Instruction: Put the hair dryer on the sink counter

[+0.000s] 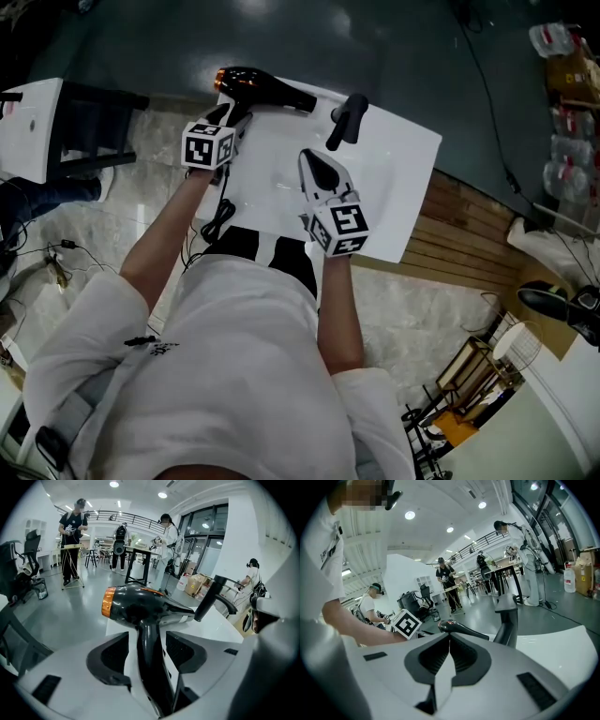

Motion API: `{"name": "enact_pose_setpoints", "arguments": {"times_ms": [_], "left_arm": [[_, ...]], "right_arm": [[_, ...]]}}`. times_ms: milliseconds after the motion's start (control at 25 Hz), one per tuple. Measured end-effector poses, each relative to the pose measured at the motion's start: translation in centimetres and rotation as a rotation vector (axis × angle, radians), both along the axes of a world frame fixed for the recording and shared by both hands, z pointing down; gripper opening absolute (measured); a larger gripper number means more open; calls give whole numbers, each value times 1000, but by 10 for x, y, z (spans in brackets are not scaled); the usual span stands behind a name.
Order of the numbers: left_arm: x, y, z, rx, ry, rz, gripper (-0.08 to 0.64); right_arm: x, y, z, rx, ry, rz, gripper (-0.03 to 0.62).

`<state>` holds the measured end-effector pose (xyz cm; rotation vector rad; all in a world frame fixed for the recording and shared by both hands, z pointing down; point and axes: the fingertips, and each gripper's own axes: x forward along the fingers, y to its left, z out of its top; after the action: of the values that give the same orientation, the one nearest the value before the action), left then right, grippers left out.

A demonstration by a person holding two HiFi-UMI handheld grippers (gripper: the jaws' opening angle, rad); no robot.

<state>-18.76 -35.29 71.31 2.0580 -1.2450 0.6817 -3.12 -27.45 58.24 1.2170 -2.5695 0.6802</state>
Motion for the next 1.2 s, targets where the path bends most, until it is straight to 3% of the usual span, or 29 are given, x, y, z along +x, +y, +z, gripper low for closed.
{"name": "enact_pose_setpoints", "arguments": {"times_ms": [840, 1200], "left_arm": [[-2, 18, -57, 102, 1, -16, 224], [-7, 34, -88, 148, 3, -40, 114]], "right_arm": [[-3, 9, -24, 58, -20, -52, 9], [-4, 14, -37, 87, -37, -99, 9]]}}
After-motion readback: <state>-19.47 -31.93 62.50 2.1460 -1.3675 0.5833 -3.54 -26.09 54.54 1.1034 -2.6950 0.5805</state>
